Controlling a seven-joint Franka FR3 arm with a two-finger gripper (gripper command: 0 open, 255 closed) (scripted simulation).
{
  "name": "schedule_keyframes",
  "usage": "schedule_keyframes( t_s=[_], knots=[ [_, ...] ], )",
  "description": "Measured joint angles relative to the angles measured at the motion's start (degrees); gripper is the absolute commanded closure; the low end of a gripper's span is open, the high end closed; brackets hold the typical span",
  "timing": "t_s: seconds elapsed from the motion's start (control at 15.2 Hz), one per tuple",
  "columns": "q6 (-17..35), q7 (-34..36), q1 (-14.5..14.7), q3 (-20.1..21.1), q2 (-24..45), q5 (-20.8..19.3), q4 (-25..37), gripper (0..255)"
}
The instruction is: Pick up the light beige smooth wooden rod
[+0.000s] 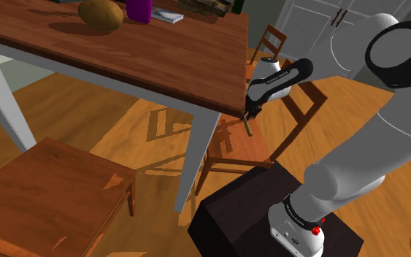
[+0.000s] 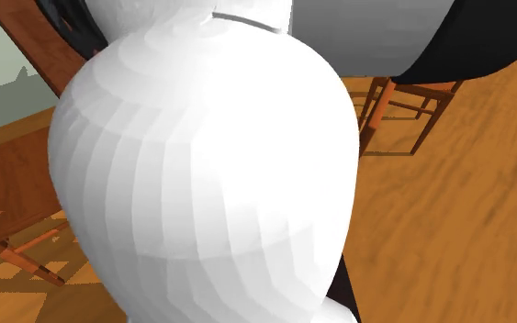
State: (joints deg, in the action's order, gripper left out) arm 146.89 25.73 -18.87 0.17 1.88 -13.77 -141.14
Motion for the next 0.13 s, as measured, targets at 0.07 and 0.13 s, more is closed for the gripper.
schedule_keyframes(
  t_s=[0.07, 0.13],
  knots=[
    [-0.67, -0.38, -0.05, -0.03, -0.63, 0.25, 0.07, 255],
    [-1.09, -0.48, -0.02, 0.01, -0.93, 0.39, 0.19, 255]
  ],
)
